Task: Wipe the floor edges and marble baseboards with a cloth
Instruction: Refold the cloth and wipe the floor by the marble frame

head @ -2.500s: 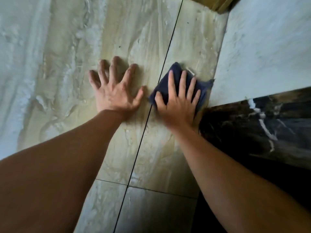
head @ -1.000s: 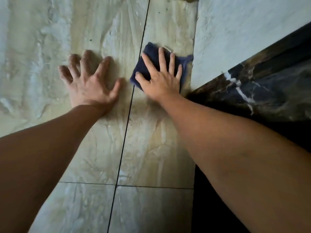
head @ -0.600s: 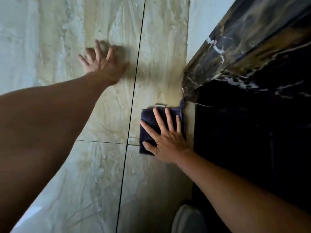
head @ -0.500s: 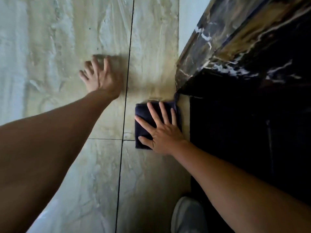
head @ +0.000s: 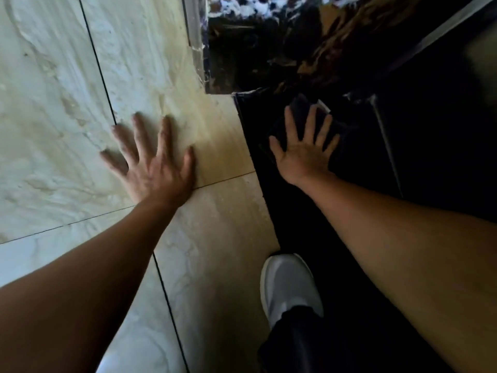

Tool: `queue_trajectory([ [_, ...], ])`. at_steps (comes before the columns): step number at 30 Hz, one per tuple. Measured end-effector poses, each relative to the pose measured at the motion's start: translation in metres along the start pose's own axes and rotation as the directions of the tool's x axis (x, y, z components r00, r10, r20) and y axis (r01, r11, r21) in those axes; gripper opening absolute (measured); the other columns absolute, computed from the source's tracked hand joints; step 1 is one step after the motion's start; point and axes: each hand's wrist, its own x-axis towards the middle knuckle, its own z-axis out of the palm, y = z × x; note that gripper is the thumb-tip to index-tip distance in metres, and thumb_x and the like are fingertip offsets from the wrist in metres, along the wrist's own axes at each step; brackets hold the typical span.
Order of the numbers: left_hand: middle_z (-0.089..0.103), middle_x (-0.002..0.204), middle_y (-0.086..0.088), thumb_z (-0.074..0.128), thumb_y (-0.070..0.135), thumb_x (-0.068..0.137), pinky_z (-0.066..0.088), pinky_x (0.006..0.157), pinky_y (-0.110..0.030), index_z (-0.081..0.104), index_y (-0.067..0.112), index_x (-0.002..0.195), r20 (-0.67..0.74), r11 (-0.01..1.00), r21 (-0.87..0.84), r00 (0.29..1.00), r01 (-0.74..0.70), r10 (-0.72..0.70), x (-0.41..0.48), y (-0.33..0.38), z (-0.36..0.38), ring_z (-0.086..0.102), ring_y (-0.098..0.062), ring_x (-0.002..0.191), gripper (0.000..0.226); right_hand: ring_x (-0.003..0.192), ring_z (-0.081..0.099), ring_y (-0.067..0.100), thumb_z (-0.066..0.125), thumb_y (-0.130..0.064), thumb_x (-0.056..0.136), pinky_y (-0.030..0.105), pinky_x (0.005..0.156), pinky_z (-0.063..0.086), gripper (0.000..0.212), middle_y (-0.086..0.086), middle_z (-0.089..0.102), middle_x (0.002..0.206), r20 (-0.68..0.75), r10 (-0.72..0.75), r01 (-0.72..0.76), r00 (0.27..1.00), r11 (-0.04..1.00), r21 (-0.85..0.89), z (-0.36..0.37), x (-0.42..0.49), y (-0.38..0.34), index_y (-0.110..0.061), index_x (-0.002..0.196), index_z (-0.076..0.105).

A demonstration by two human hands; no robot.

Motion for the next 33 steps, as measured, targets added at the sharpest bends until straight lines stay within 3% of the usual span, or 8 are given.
queue_trajectory([
  [7,-0.011,0.169,0.0,0.016,0.076,0.09,-0.003,0.118,-0.068,0.002,0.045,0.157,-0.018,1.0,-0.015,1.0,-0.005,0.005,-0.001,-0.003,0.001,-0.014,-0.034,0.154,0.075,0.149,-0.023,0.033,0.021,-0.07,0.092,0.061,0.118,-0.007,0.068,-0.002,-0.02,0.165,0.031,-0.618,0.61,0.786,0.765,-0.207,0.009,-0.017,-0.035,-0.049,0.152,-0.005],
  [11,-0.009,0.169,0.0,0.016,0.077,0.089,-0.003,0.117,-0.068,0.005,0.044,0.157,-0.034,0.999,-0.033,0.999,0.01,-0.011,-0.002,-0.003,0.001,-0.013,-0.034,0.154,0.076,0.151,-0.016,0.03,0.019,-0.074,0.09,0.06,0.119,-0.003,0.068,-0.005,-0.018,0.165,-0.052,-0.13,0.129,0.99,0.991,-0.022,-0.003,0.006,0.058,-0.056,0.148,-0.01],
  [14,-0.008,0.169,0.0,0.016,0.077,0.09,-0.002,0.118,-0.068,0.005,0.044,0.157,-0.026,1.0,-0.018,0.999,0.019,-0.019,-0.002,-0.002,0.0,-0.013,-0.034,0.154,0.076,0.149,-0.02,0.036,0.013,-0.076,0.089,0.064,0.117,-0.003,0.069,0.0,-0.024,0.164,0.062,0.093,-0.096,0.994,0.994,0.047,-0.008,0.01,0.06,-0.053,0.147,-0.017],
  [16,-0.008,0.169,0.0,0.017,0.077,0.09,-0.002,0.118,-0.068,0.006,0.044,0.157,-0.009,1.0,-0.021,1.0,0.021,-0.021,-0.003,0.0,-0.004,-0.013,-0.034,0.154,0.076,0.148,-0.02,0.041,0.016,-0.072,0.092,0.067,0.116,-0.004,0.071,0.006,-0.023,0.164,0.031,0.088,-0.091,0.996,0.992,0.088,-0.005,-0.001,0.026,-0.047,0.151,-0.013],
  [20,-0.011,0.169,-0.001,0.014,0.078,0.09,-0.005,0.119,-0.066,0.002,0.044,0.157,-0.005,1.0,-0.012,1.0,0.009,-0.009,-0.004,-0.002,-0.005,-0.016,-0.034,0.153,0.075,0.147,-0.025,0.039,0.019,-0.07,0.091,0.063,0.115,-0.013,0.072,0.005,-0.025,0.163,-0.046,-0.262,0.263,0.964,0.965,0.012,0.019,-0.039,-0.044,-0.045,0.152,-0.009],
  [25,-0.013,0.168,0.0,0.016,0.077,0.091,-0.007,0.119,-0.064,0.002,0.044,0.157,0.051,1.0,0.006,0.999,-0.008,0.007,-0.002,-0.003,-0.01,-0.017,-0.033,0.153,0.075,0.151,-0.02,0.027,0.027,-0.074,0.09,0.059,0.119,-0.004,0.072,-0.007,-0.019,0.165,0.015,-0.482,0.483,0.876,0.874,-0.05,0.005,-0.031,-0.022,-0.051,0.151,-0.004],
  [29,0.017,0.163,-0.011,0.05,0.049,0.091,0.014,0.118,-0.06,0.033,0.031,0.149,0.043,0.95,-0.295,0.994,0.106,-0.097,-0.016,0.024,-0.03,0.011,-0.042,0.149,0.063,0.152,-0.003,0.033,0.039,-0.089,0.072,0.061,0.117,0.006,0.106,0.0,-0.002,0.167,-0.048,-0.09,0.092,0.995,0.995,0.043,-0.004,-0.029,0.036,-0.038,0.155,-0.003],
  [33,0.046,0.14,-0.014,0.051,0.044,0.096,0.034,0.104,-0.052,0.051,0.018,0.139,0.06,0.944,-0.322,0.993,-0.08,0.104,-0.056,0.088,-0.031,0.038,-0.039,0.128,0.051,0.143,0.021,0.042,0.068,-0.075,0.066,0.058,0.111,0.027,0.12,0.012,0.008,0.163,-0.164,0.146,-0.095,0.976,0.955,0.283,-0.005,-0.044,0.035,-0.03,0.157,0.003],
])
